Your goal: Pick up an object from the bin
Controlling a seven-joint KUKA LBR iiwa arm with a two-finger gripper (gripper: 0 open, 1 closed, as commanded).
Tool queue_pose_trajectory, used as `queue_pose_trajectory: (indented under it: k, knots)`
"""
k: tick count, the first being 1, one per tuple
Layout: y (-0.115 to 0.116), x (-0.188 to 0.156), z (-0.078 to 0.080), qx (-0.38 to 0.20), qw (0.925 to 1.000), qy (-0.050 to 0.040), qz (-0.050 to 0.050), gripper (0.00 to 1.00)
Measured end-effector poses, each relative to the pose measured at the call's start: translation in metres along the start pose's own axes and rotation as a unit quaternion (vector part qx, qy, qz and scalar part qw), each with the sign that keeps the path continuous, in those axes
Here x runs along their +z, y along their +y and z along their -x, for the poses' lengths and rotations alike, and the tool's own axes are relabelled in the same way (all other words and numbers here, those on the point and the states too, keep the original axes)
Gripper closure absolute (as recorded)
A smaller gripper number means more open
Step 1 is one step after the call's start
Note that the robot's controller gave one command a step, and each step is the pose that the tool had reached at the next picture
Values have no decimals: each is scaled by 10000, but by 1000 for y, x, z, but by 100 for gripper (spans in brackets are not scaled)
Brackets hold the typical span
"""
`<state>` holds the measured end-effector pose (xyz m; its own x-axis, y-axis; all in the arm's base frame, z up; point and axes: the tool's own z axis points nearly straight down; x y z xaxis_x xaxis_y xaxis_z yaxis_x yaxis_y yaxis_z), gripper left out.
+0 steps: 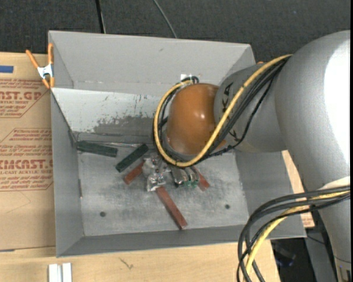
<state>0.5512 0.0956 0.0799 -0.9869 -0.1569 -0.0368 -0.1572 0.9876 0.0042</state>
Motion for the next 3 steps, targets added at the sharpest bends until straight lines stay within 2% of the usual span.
queue_pose_trajectory:
  k: [1,2,3]
  knots:
    - [-12,-42,-7,-40,9998,202,-17,100]
    - [-12,-53,6,-16,9998,176,-15,0]
    - [-11,-34,11,-3,9998,176,-13,0]
